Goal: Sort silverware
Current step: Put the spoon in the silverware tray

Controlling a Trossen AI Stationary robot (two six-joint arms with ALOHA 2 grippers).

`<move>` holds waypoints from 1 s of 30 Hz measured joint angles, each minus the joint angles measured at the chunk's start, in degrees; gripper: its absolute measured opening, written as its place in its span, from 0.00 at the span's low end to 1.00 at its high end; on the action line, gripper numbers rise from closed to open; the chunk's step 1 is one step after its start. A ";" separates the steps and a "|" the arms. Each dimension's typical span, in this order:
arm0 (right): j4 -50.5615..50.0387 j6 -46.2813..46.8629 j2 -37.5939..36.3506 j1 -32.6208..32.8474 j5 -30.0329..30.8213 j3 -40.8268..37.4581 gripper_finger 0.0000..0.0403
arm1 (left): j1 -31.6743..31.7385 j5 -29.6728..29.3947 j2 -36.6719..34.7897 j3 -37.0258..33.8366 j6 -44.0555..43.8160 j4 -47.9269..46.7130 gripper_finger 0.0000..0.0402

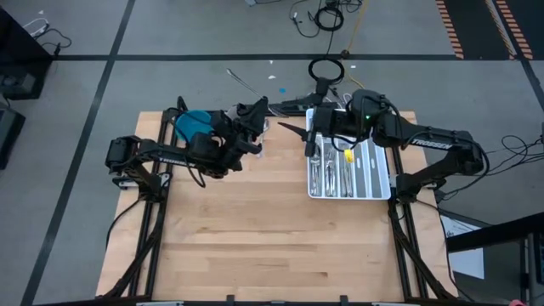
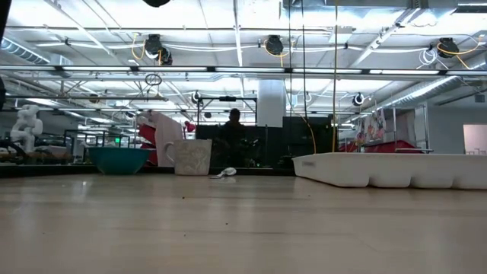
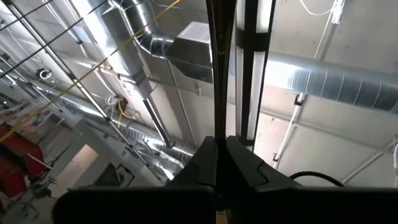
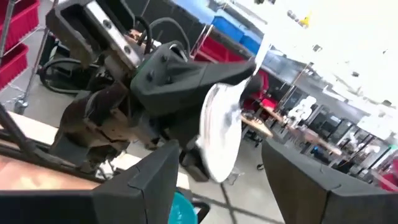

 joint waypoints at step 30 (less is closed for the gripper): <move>-5.32 -18.91 -3.13 0.22 6.07 0.00 0.00 | 2.33 17.57 -0.67 -0.16 -29.17 -6.65 0.16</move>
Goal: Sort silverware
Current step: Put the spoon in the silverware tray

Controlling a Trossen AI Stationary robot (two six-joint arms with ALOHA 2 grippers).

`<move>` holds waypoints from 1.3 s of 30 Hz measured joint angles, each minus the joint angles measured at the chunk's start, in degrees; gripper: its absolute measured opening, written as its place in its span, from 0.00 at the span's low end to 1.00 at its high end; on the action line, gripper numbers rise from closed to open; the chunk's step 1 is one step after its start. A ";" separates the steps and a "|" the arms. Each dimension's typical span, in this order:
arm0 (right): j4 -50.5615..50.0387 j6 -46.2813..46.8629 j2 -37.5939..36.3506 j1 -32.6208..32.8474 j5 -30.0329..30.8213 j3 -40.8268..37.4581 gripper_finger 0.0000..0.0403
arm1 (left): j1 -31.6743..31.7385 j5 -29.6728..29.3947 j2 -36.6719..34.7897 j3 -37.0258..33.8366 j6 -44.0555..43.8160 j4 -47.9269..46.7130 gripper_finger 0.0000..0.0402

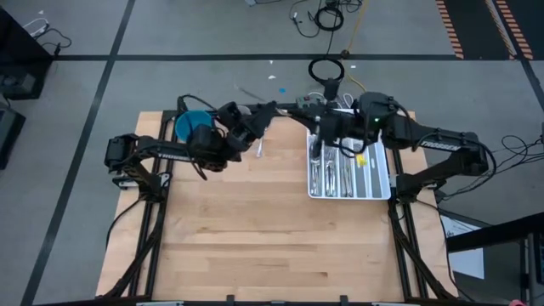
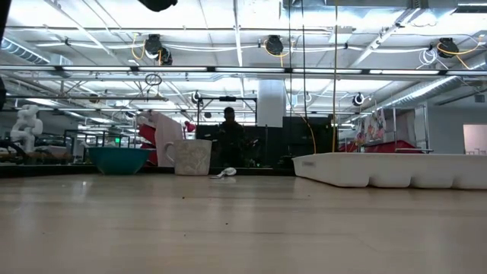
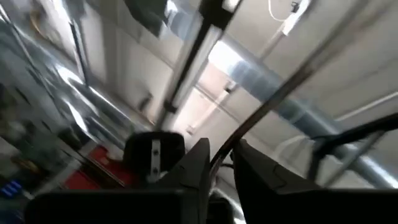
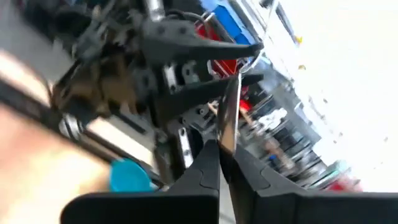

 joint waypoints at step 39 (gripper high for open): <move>-54.97 -46.81 -13.29 -2.25 43.31 0.14 0.00 | 0.67 49.46 -0.05 -0.14 -18.72 -24.22 0.27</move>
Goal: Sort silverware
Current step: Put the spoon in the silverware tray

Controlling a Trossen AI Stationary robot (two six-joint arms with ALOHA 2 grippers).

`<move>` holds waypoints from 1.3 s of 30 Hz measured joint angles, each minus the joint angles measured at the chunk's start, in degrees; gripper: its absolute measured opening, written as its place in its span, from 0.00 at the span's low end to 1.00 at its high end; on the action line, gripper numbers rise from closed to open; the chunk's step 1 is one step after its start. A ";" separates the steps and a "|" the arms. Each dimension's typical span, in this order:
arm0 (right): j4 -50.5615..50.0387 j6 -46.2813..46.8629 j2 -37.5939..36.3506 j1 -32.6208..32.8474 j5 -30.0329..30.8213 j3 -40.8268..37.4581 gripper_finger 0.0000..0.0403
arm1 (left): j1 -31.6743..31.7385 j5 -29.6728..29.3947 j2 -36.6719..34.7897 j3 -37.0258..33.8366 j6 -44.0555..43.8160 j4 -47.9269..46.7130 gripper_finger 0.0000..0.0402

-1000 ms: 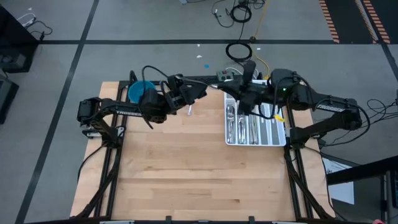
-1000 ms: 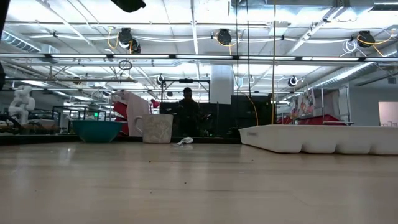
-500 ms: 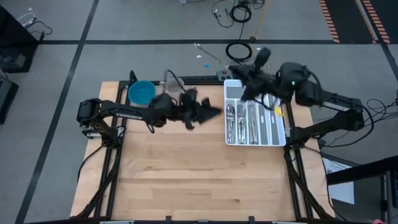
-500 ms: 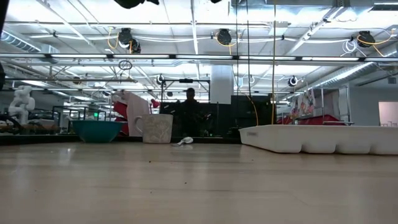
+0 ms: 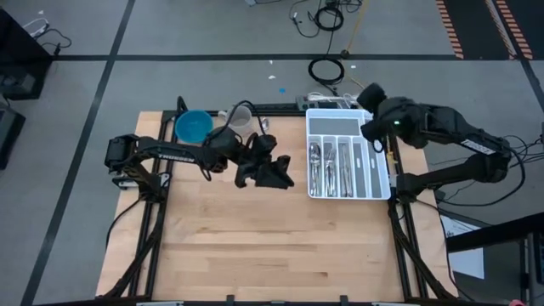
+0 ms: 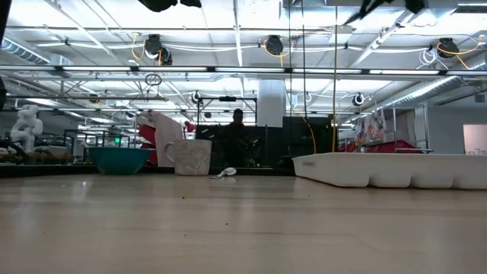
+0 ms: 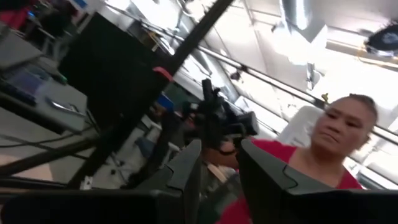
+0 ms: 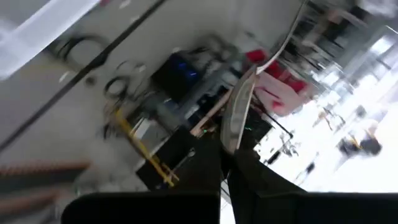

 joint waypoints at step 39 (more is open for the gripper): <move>20.01 -19.46 6.04 20.58 -26.98 -6.30 0.00 | 9.46 2.02 3.43 0.09 -5.45 7.13 0.27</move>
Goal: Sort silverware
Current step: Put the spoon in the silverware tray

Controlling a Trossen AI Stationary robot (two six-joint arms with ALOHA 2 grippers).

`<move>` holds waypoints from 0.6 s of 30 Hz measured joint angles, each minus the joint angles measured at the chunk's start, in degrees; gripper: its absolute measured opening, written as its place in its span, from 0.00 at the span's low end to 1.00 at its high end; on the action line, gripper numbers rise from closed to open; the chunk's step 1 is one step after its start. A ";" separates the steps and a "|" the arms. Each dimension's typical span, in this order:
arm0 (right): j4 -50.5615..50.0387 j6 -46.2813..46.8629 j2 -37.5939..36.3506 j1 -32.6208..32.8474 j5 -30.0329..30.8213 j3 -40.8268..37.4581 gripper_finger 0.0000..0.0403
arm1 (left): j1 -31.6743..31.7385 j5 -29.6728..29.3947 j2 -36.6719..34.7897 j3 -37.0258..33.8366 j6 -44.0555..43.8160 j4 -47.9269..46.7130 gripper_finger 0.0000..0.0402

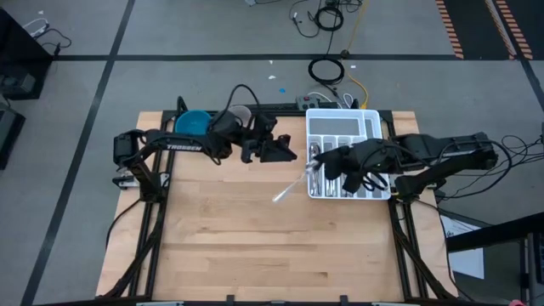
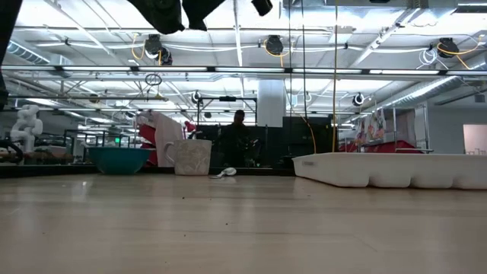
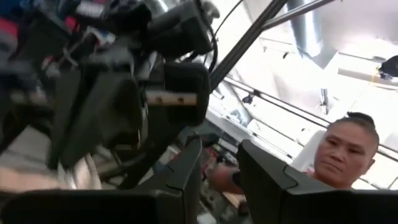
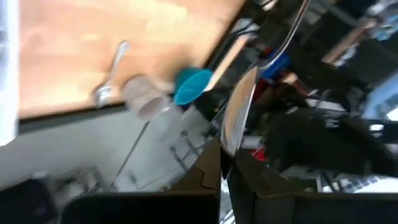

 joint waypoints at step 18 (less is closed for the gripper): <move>14.28 -1.49 1.06 2.49 -6.24 -0.01 0.00 | -1.34 3.68 0.09 0.07 -4.88 -3.06 0.27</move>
